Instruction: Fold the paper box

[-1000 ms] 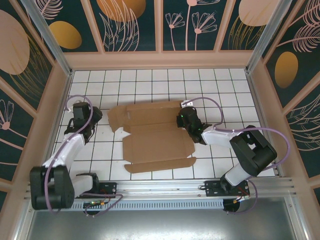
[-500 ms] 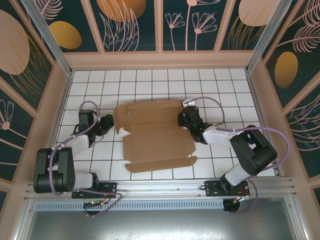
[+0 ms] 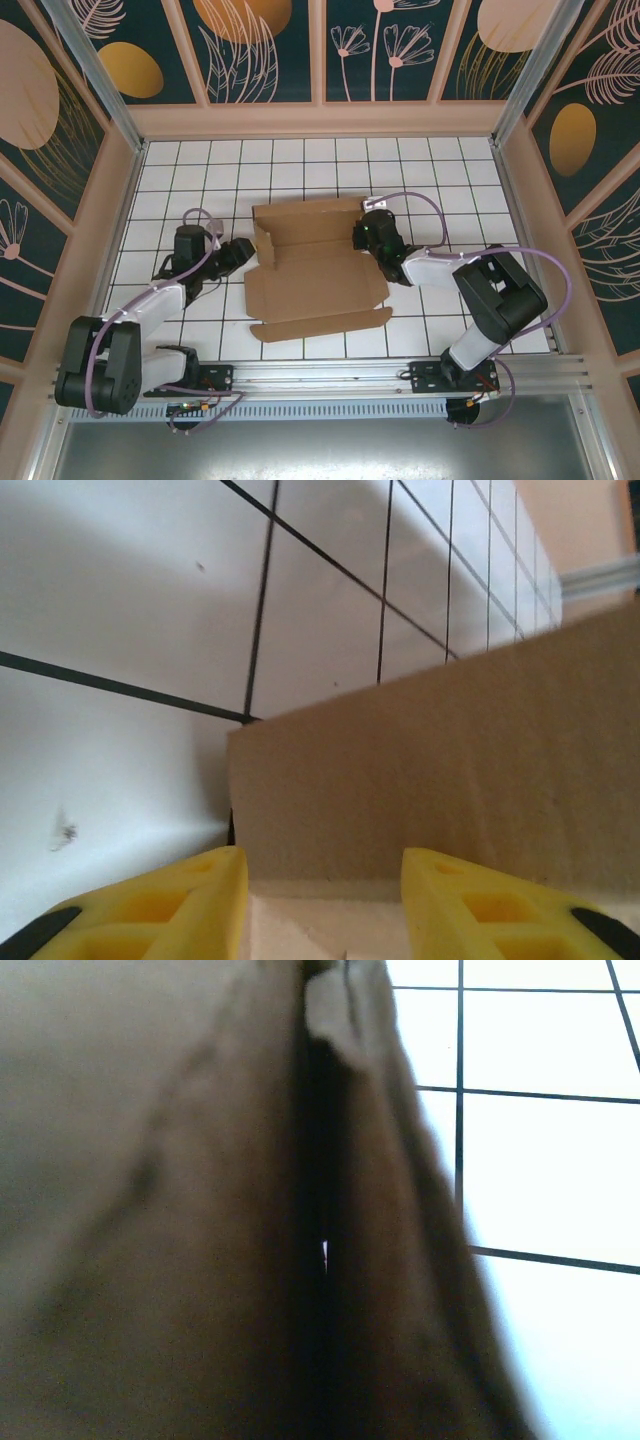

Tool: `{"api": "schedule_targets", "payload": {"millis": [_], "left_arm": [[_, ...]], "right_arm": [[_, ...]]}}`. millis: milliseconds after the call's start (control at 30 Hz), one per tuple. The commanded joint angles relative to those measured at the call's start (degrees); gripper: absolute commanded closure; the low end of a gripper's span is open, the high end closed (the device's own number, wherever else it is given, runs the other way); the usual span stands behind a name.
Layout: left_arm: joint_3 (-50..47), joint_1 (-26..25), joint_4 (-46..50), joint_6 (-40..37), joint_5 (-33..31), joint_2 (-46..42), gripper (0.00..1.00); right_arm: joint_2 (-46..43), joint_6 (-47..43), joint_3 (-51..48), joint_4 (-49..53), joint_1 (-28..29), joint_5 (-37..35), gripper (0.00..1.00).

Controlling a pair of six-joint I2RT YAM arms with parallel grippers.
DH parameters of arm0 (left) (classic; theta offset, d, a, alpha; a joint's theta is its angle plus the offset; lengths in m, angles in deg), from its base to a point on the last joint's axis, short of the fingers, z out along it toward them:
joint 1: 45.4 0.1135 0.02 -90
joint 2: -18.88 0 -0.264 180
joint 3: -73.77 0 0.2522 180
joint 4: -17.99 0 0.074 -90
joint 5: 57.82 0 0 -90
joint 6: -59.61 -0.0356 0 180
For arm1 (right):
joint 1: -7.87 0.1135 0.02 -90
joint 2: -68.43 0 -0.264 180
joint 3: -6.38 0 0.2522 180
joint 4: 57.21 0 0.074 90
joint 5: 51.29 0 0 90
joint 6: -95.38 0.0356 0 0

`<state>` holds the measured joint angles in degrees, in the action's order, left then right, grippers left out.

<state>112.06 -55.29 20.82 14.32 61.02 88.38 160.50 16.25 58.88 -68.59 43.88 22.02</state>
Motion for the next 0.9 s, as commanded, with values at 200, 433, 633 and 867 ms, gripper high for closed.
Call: {"api": "schedule_targets", "payload": {"millis": [200,433,633,867], "left_arm": [[5.95,-3.98,11.55,-9.59,-9.76,-3.70,0.52],[12.22,-7.54,16.08,-15.03,-11.68,0.40,0.50],[16.36,-9.10,21.06,-21.10,-15.30,1.48,0.47],[18.18,-9.57,22.80,-25.37,-15.43,2.14,0.41]], "right_arm": [[3.27,0.77,-1.21,8.74,0.48,0.31,1.00],[4.30,-0.19,-0.04,9.29,0.54,1.01,1.00],[4.82,-1.06,1.64,11.54,0.50,0.98,1.00],[4.16,-1.76,1.86,13.62,0.30,0.62,1.00]]}}
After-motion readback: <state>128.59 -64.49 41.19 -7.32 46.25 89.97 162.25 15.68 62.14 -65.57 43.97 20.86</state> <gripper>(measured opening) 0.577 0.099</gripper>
